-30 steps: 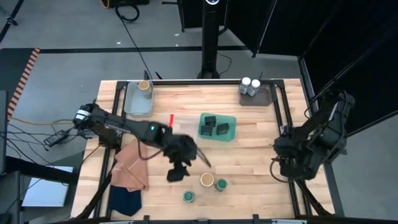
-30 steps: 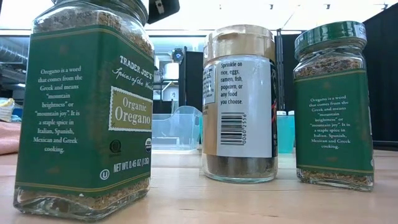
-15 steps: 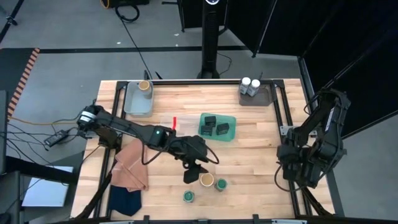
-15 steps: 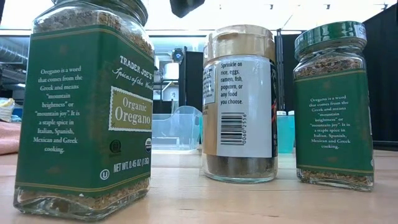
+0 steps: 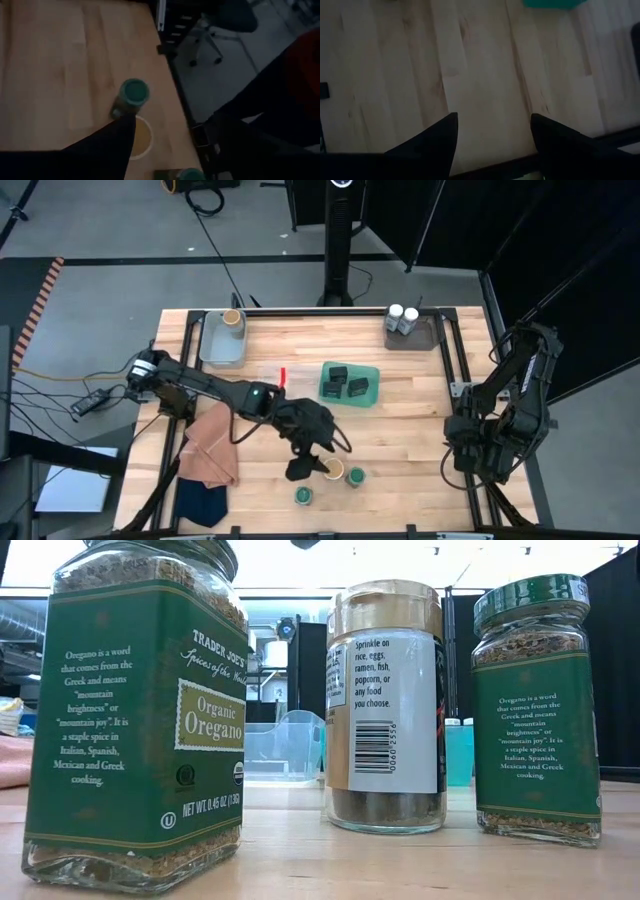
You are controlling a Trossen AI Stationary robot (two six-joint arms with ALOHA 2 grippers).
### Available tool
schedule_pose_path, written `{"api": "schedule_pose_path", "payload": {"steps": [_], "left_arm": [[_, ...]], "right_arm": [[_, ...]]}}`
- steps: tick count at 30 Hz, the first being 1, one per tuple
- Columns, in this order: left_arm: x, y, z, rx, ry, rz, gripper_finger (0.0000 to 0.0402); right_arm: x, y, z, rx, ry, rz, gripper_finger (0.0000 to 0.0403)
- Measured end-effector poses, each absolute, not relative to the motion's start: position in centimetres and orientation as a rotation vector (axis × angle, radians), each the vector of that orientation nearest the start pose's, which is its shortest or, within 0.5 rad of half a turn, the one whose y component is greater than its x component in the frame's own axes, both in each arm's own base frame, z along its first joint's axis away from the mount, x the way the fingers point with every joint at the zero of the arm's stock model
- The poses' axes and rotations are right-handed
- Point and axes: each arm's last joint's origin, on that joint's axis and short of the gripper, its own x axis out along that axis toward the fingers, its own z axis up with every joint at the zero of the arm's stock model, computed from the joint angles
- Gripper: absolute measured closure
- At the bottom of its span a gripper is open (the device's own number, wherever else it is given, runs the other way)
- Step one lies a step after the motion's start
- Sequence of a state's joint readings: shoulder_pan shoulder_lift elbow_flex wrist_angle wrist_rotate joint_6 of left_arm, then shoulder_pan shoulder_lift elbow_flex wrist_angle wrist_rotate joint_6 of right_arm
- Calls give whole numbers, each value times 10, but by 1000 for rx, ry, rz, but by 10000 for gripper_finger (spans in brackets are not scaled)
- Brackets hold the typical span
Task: Sort spices by type
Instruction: Put the brown seasoning bottle into the gray bin
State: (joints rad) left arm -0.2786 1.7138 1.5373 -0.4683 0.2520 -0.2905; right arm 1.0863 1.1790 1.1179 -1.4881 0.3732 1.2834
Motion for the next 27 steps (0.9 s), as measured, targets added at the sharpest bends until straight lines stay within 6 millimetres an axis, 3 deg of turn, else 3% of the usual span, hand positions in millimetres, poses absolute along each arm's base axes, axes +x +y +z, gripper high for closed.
{"api": "schedule_pose_path", "payload": {"steps": [6,13,21,27], "left_arm": [[364,-120,317,-79,766,-407,117],[374,-132,297,-2,778,-426,117],[389,-140,261,13,868,-406,101],[392,-141,260,8,853,-397,77]], "right_arm": [[89,146,298,71,1195,-237,146],[91,147,298,105,1152,-253,146],[93,149,299,129,1110,-255,144],[93,149,299,137,1104,-259,146]]}}
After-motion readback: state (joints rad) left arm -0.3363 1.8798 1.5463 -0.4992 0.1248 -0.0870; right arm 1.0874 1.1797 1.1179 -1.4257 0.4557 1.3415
